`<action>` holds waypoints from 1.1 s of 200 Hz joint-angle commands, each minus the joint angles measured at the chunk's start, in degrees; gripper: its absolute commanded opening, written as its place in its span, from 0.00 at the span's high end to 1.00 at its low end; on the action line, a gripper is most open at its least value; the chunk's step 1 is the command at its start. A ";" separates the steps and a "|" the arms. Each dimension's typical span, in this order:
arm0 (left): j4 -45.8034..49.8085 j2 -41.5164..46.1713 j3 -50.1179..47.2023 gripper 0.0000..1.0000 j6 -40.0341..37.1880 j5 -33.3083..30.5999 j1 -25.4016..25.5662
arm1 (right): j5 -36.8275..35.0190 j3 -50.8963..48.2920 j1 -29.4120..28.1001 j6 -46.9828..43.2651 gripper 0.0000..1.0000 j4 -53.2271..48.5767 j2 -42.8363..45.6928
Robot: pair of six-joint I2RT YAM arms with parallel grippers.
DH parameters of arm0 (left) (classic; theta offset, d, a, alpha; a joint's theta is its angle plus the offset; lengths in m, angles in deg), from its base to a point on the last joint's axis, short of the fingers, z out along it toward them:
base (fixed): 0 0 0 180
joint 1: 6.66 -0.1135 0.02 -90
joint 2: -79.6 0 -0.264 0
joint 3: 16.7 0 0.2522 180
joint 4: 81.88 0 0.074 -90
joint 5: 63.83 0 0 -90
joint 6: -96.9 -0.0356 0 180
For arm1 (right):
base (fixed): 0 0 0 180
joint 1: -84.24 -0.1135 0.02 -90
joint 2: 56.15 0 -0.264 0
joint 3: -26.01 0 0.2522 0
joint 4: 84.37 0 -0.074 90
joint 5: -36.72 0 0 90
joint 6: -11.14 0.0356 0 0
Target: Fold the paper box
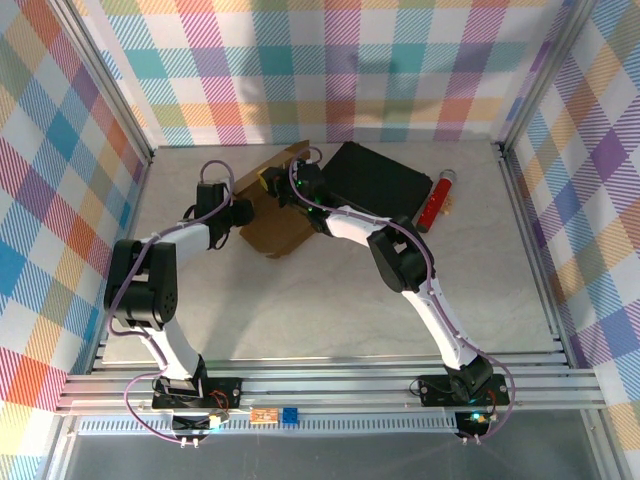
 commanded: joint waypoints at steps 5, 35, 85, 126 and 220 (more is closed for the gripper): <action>-5.80 -1.14 3.37 0.57 1.59 2.27 0.72 | 1.14 0.56 -1.12 1.53 1.00 -5.06 -1.66; -4.79 -2.44 4.03 0.58 1.68 0.08 0.71 | 0.11 0.56 -1.12 2.20 1.00 -6.55 -1.12; -4.39 -4.16 5.34 0.75 0.74 -1.69 0.68 | -0.35 1.00 -1.12 3.45 1.00 -9.87 -0.44; -2.70 -5.39 7.32 0.85 -0.16 -3.04 1.07 | -0.58 2.76 -1.08 4.95 1.00 -12.38 -0.94; 8.22 -7.70 13.18 1.00 -1.41 -9.53 2.18 | -0.80 6.56 -1.12 5.25 1.00 -17.79 -1.66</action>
